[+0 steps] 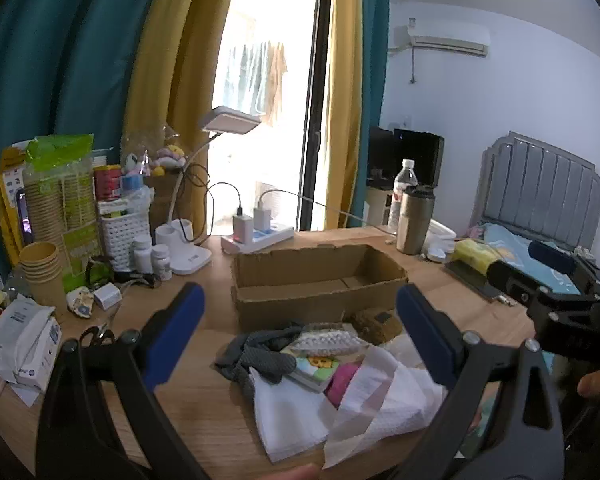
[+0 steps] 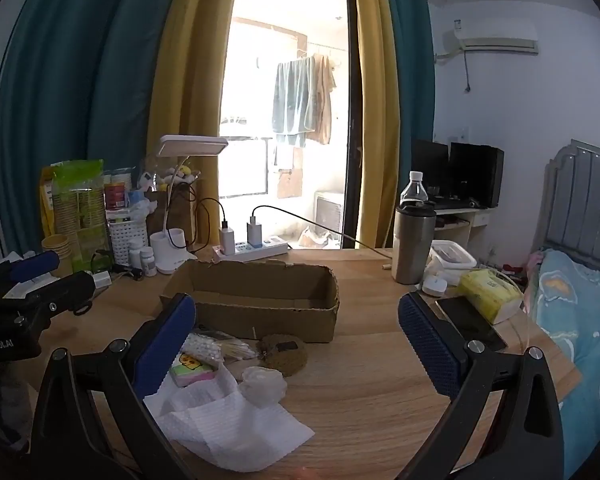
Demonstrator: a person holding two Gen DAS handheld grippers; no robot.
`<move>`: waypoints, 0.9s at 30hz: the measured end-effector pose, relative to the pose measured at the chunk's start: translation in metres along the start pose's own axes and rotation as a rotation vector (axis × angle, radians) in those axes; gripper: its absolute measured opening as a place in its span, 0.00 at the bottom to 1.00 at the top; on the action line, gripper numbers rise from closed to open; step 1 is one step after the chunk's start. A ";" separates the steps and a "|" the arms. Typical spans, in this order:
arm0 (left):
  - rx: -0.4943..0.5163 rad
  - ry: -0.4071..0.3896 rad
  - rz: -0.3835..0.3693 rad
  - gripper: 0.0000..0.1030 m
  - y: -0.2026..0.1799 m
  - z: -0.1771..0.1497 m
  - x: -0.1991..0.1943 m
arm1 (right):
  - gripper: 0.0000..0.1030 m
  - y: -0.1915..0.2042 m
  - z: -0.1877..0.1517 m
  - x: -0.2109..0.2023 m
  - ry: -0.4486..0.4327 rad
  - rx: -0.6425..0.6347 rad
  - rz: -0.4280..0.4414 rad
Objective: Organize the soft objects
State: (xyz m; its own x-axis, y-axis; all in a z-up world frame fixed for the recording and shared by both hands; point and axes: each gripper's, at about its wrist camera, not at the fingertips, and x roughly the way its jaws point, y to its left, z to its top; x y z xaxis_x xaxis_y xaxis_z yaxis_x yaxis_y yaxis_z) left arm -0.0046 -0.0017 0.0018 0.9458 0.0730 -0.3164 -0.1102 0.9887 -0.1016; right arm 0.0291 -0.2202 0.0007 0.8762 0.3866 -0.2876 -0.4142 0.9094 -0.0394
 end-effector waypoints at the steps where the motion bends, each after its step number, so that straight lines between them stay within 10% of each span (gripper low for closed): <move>1: 0.000 0.002 -0.002 0.95 0.000 0.000 0.001 | 1.00 0.000 0.000 0.000 0.001 0.001 0.002; 27: 0.001 0.004 -0.008 0.95 -0.003 -0.003 0.001 | 1.00 0.000 0.001 0.001 0.003 0.000 0.002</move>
State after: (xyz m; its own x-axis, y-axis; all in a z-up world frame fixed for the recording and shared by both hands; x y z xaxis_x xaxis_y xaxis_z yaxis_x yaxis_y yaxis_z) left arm -0.0039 -0.0046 -0.0009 0.9454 0.0642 -0.3195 -0.1021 0.9894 -0.1032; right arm 0.0297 -0.2195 0.0012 0.8746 0.3879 -0.2908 -0.4158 0.9087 -0.0384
